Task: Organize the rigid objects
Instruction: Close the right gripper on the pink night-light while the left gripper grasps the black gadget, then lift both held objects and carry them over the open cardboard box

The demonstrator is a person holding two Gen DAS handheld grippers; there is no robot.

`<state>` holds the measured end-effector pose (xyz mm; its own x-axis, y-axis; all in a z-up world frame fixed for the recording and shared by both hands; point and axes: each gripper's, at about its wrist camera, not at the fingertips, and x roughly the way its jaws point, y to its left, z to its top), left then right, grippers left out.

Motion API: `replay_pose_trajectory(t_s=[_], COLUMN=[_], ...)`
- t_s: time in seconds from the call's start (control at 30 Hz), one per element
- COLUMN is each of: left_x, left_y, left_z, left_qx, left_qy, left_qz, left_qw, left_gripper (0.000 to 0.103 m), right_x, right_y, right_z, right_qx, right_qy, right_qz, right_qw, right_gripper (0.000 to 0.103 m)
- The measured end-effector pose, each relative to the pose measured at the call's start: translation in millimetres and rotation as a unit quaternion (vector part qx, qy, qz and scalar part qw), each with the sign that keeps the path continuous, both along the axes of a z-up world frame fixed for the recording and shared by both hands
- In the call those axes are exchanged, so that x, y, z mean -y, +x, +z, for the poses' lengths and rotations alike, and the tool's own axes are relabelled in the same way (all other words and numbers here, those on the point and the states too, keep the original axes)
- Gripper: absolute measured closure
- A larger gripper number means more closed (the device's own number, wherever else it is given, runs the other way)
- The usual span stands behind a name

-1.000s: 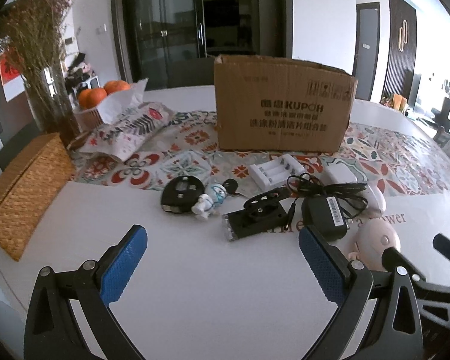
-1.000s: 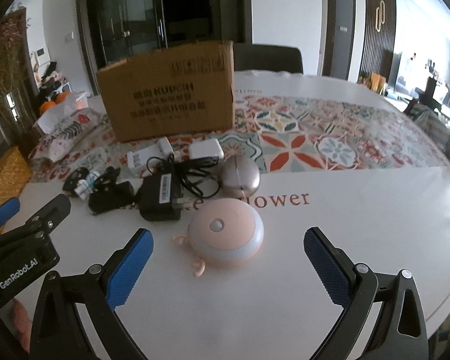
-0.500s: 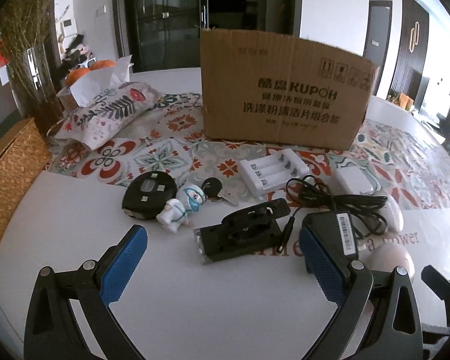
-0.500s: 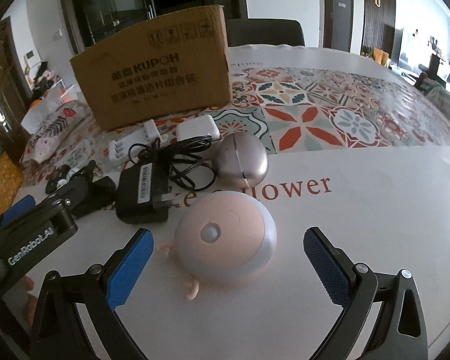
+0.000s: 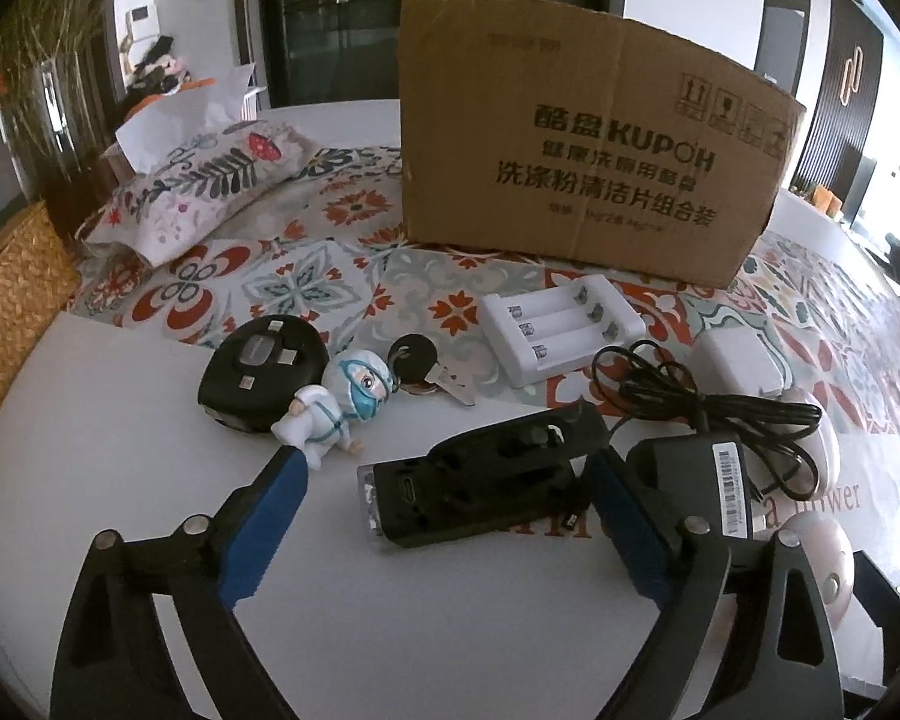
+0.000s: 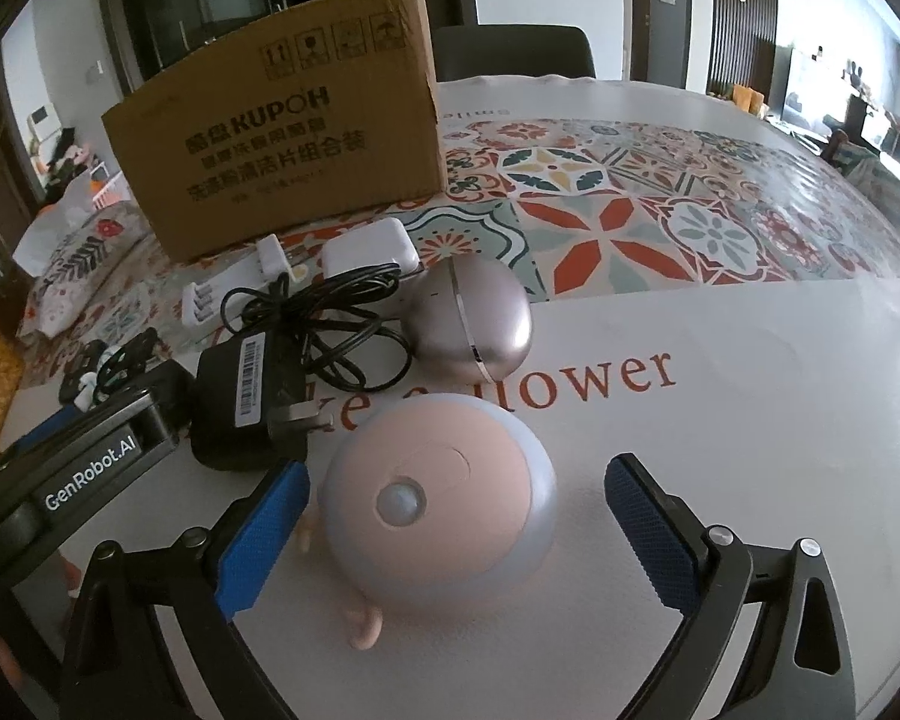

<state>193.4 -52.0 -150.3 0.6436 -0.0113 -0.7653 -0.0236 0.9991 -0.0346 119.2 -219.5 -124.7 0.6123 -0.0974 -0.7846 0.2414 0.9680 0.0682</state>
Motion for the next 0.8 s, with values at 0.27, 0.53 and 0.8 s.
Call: replay_pose_trajectory(t_s=[0.27, 0.53, 0.8], left_x=[-3.0, -4.6, -9.2], left_y=[3.1, 0.9, -11.8], left_z=[-8.7, -7.8, -1.8], left_qx=[-0.014, -0.017, -0.014], left_qy=[-0.016, -0.028, -0.017], left_qz=[0.001, -0.016, -0.031], left_qw=[0.9998, 0.9993, 0.9993], left_gripper=[0.013, 0.027, 0.027], right_x=[-4.9, -8.0, -7.3], right_y=[2.0, 2.2, -4.2], right_z=[-2.7, -1.9, 0.5], right_qx=[0.0, 0.005, 0.003], right_qy=[-0.008, -0.012, 0.005], right_qz=[0.004, 0.01, 0.015], right_qw=[1.0, 1.0, 1.0], right_gripper=[0.012, 0.027, 0.027])
